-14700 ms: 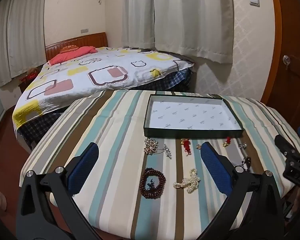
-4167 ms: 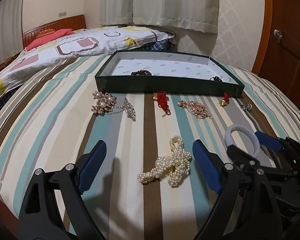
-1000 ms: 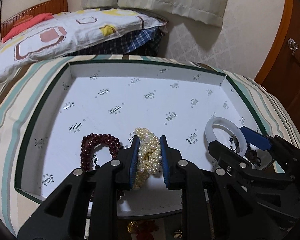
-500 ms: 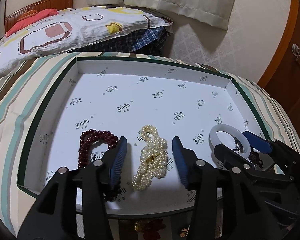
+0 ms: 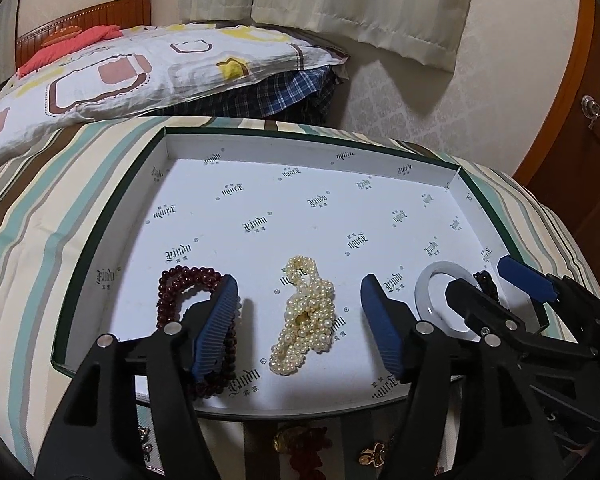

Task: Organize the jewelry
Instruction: 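Carry the pearls and bangle into the box and open both tools, then withdraw both tools from the box back over the remaining jewelry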

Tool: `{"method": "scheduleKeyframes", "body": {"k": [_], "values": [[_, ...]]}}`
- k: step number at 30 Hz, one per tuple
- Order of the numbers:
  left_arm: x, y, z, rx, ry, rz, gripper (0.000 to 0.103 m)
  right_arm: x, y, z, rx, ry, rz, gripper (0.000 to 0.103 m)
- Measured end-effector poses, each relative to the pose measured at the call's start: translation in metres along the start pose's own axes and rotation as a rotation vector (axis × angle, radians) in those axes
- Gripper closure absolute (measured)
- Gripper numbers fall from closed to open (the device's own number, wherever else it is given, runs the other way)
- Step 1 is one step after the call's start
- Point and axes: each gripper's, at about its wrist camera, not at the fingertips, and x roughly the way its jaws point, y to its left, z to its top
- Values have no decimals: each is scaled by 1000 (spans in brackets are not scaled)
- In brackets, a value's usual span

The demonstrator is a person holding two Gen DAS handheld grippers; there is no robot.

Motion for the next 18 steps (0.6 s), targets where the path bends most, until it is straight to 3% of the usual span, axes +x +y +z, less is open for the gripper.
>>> {"method": "scheduleKeyframes", "body": {"k": [9,18], "values": [[-5,-1,0,15,-25,23,36,-3,1,-1,-1,-11,-10,33],[-25,-2,-3,20,-89,51,25,-13,2,-5,3,-28,-24,33]]}}
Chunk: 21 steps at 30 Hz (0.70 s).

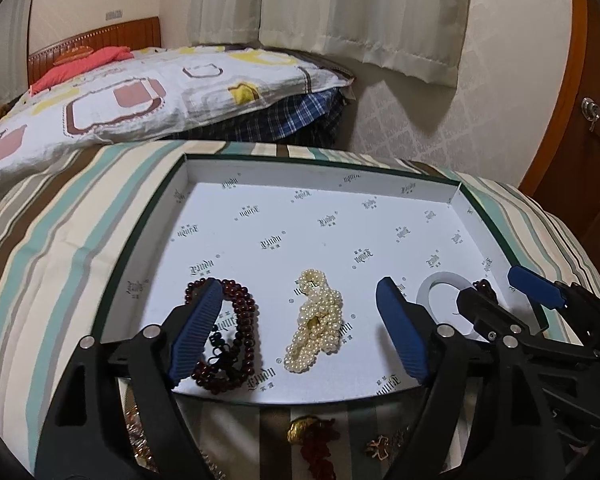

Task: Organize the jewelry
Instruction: 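Withdraw both tools from the box back over the remaining jewelry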

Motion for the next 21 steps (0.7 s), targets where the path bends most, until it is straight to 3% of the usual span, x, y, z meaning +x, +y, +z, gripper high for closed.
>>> {"method": "scheduleKeyframes", "body": {"k": [13,21], "values": [[-61,-2,-20,62,-109,17,25,-42,-3,-17,18,-55,-41,33],[-84,20,-51,27,-90,46,25,-61,3,-44,23,-59,-55,33]]}}
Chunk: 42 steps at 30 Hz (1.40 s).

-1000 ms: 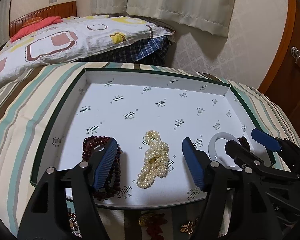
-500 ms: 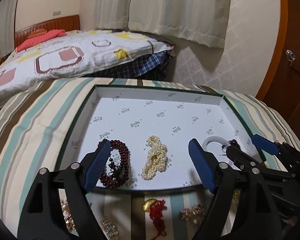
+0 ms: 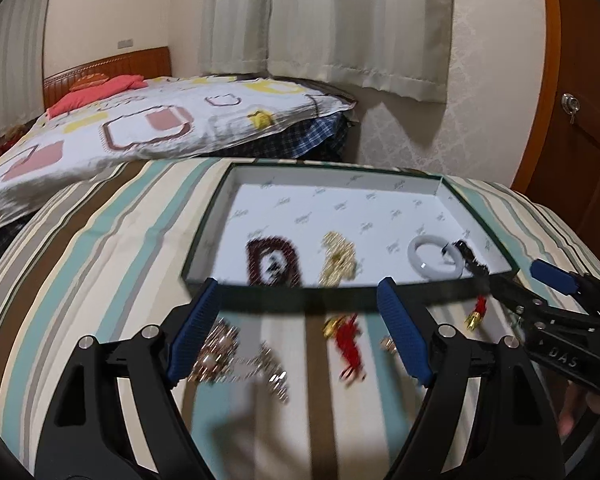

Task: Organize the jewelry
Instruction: 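Withdraw both tools from the box back over the remaining jewelry, then grasp the gold pearl brooch with the left tool while the right grasps the red tassel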

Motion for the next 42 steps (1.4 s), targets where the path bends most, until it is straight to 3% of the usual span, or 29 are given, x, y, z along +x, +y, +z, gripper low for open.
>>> {"method": "scheduleKeyframes", "body": {"k": [11,21,24,30,33,38,42], "values": [[-8,32,-29,-52,67,51,25,-14,5,-24,0,15,-2,33],[4,63,-27,-136,130,71,26,-14,8,-28,-5,21,-2,33],[10,64,-23,-126,141,83,36,-14,8,-30,-5,25,-1,33],[32,66,-19,-119,211,84,38,-12,11,-29,-6,35,6,33],[40,67,-21,-127,244,70,48,-10,10,-29,-6,45,10,33],[41,66,-19,-109,240,30,76,-7,8,-27,2,54,15,33],[40,66,-19,-110,236,14,81,-5,8,-27,3,59,16,33]]}}
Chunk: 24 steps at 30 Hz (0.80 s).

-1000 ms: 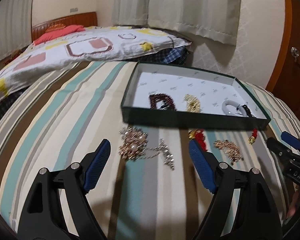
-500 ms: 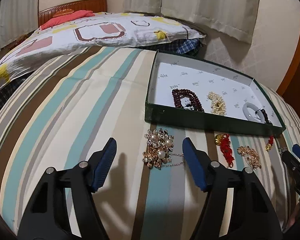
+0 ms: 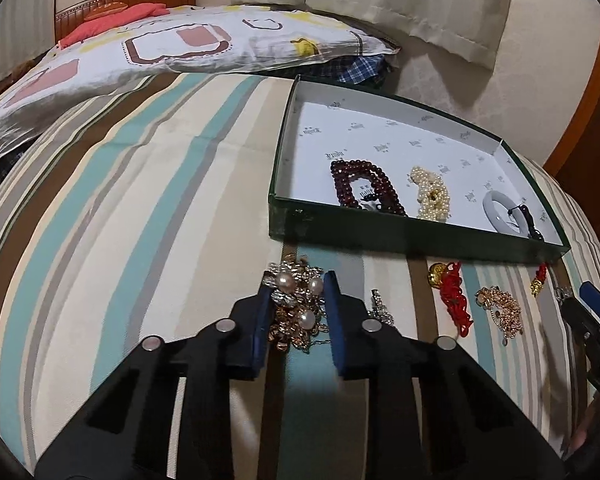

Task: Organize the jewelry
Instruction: 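Grasp the gold pearl brooch with the left tool while the right grasps the red tassel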

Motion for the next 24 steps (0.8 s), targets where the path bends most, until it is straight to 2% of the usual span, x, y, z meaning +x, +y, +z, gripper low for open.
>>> {"method": "scheduleKeyframes", "body": {"k": [14,16,19,24], "values": [[-22,9,-3,-23,-67,14,81,17,-17,9,51,38,-3,33],[-23,10,-2,-23,-71,13,81,20,-15,11,45,43,0,35],[-24,10,-2,-24,-73,16,81,27,-10,13,32,61,10,46],[-24,10,-1,-25,-77,17,81,38,-8,17,33,101,17,50]]}}
